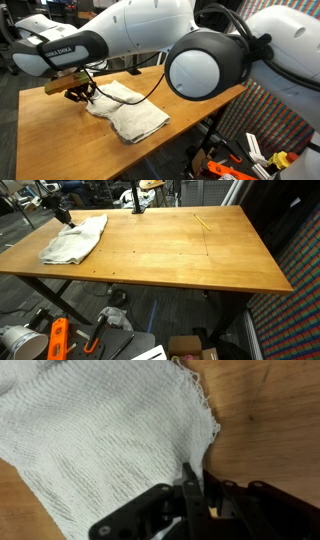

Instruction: Fold the cloth in half

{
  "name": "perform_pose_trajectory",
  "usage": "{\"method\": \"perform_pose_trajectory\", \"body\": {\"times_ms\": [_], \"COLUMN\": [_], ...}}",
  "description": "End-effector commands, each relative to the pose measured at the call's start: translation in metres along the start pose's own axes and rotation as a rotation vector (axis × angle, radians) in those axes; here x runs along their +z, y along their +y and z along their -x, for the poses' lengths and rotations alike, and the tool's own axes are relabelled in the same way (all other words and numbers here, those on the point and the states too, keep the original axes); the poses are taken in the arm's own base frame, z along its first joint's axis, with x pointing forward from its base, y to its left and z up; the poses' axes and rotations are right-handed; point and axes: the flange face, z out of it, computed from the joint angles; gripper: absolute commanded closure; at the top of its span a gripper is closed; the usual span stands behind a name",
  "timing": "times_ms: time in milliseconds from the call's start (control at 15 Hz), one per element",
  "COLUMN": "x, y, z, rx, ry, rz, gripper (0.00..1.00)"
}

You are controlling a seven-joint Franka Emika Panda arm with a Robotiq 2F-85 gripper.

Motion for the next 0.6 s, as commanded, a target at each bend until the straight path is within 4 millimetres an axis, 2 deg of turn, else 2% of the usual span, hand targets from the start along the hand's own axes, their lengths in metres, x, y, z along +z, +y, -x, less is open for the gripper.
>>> {"method": "perform_pose_trajectory", "body": {"times_ms": [0,533], "x": [-0.011,-0.036], "y": [0.013,0.047], "z": [-0.011,-0.042], "rx": [0.010,0.100], "ry": [-0.008,0.010], "rz": [-0.010,-0.049], "gripper": [0.98,0.98]}}
